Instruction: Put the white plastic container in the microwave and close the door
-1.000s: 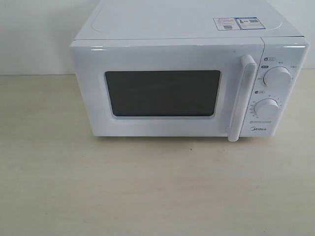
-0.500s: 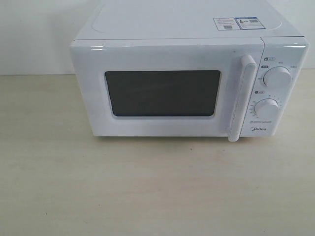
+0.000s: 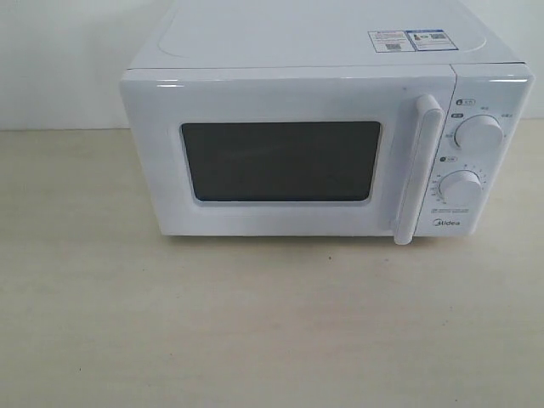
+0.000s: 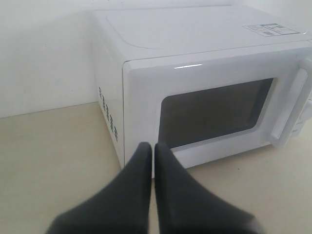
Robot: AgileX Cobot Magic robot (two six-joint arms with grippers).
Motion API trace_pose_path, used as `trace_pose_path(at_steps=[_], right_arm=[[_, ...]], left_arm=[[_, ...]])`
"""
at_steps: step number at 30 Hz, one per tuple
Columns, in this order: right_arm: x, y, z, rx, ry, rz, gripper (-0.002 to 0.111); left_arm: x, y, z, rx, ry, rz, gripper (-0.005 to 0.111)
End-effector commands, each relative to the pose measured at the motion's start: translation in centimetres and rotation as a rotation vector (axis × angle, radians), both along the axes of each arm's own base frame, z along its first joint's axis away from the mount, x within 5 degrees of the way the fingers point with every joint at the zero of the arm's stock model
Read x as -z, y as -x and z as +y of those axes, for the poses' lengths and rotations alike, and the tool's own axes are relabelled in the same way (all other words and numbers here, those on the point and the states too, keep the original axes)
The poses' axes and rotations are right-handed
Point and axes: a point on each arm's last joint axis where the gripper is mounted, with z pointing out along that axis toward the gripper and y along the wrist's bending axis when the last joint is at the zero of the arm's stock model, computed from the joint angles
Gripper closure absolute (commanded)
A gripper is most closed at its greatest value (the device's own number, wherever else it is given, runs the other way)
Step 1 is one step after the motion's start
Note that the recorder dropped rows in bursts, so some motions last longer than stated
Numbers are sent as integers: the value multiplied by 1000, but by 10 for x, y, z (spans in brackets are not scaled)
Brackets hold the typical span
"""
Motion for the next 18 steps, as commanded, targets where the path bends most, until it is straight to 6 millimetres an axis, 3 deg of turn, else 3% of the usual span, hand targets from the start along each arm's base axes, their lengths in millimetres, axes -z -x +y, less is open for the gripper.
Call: trace_pose_path(at_steps=[1,18], right_arm=[[0,0,-6,118,10,-8,109],[-1,-1,-10,185,-10,-7,109]], left_arm=[[0,1,0,4,2,-11,102],[0,1,0,4,2,-11,102]])
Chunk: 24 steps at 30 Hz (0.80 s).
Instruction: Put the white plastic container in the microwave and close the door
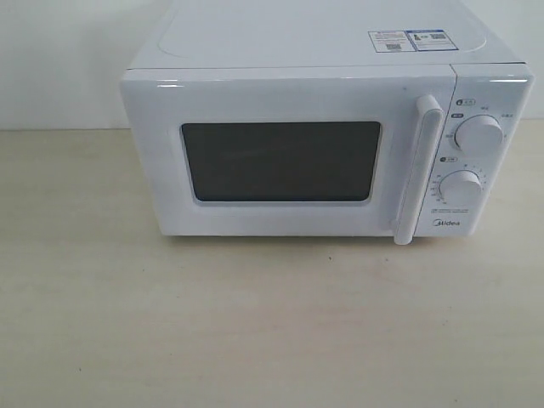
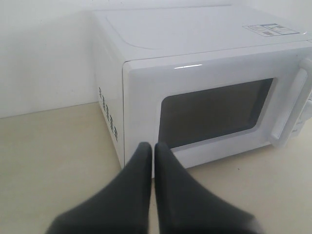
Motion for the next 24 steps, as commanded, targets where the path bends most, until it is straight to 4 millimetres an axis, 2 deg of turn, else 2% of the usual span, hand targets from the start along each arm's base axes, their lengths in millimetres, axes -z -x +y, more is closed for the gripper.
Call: trace_pose_path(at_steps=[1,13,19,24], right_arm=[[0,0,0,6,-2,-7,109],[0,0,0,6,-2,-7,109],[0,0,0,6,-2,-7,109],[0,0,0,6,-2,-7,109]], left_arm=[[0,1,0,4,3,-10,102],[0,1,0,5,-2,-14,102],[-1,-1,6,-9,-183,-90,102],[-2,3,19,-119,-195,-123,102]])
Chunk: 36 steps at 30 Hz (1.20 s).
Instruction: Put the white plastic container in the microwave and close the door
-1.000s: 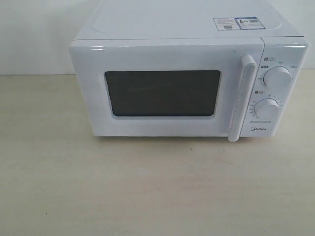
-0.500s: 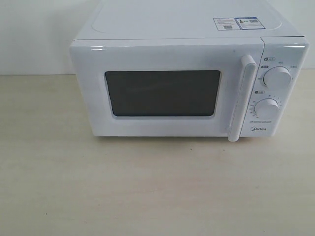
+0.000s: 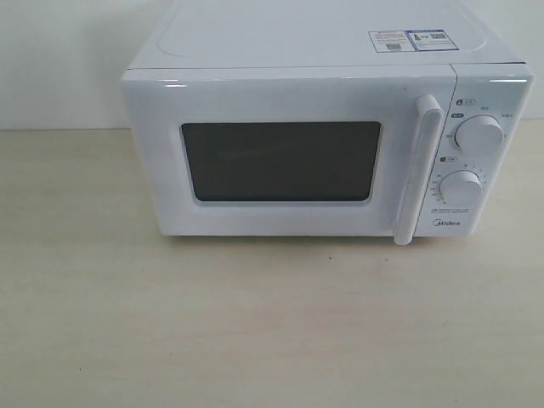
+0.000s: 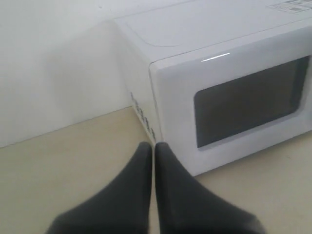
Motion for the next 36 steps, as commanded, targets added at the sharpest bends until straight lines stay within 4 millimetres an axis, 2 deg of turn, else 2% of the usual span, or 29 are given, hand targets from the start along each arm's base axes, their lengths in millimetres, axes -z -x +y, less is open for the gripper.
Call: trace_pose_path(at_steps=[1,5,8,12,21,31,36], right_arm=[[0,0,0,6,0,-7,109],[0,0,0,6,0,-7,109],[0,0,0,6,0,-7,109],[0,0,0,6,0,-7,109],[-1,0,0,7,-7,-10,109],[0,0,0,7,-12,-3,109],[0,0,0,7,-12,-3,109]], left_arm=[[-1,9,11,-85,-13,-66,102],[8,28,19,-140,6,-175,102],[23,46,24,-167,23,-268,102],[45,60,26,-176,46,-345,102],[99,45,26,-208,174,-276,102],[107,46,24,-188,152,-186,102],[122,48,20,-150,100,-27,102]])
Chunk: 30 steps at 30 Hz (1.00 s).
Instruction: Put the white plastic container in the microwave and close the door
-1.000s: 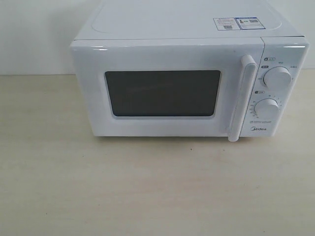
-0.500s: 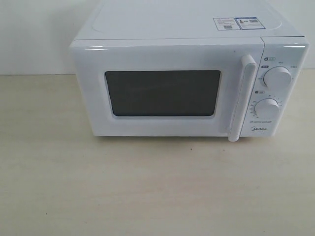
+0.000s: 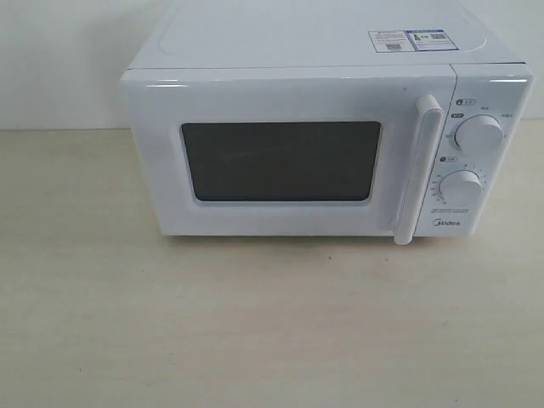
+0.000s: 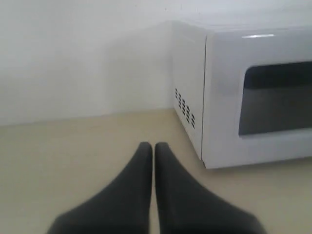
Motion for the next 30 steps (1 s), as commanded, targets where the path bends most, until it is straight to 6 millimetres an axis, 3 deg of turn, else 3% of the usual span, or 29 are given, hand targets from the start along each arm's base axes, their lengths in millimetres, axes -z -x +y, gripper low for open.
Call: trace_pose_path(at_steps=[1,13,21,30], right_arm=[[0,0,0,5,-2,-6,109],[0,0,0,5,-2,-6,109],[0,0,0,5,-2,-6,109],[0,0,0,5,-2,-6,109]], left_arm=[[15,3,-3,39,-25,149,102],[14,2,-3,37,-24,138,102],[14,2,-3,-3,255,190,102],[14,2,1,-12,15,153,102]])
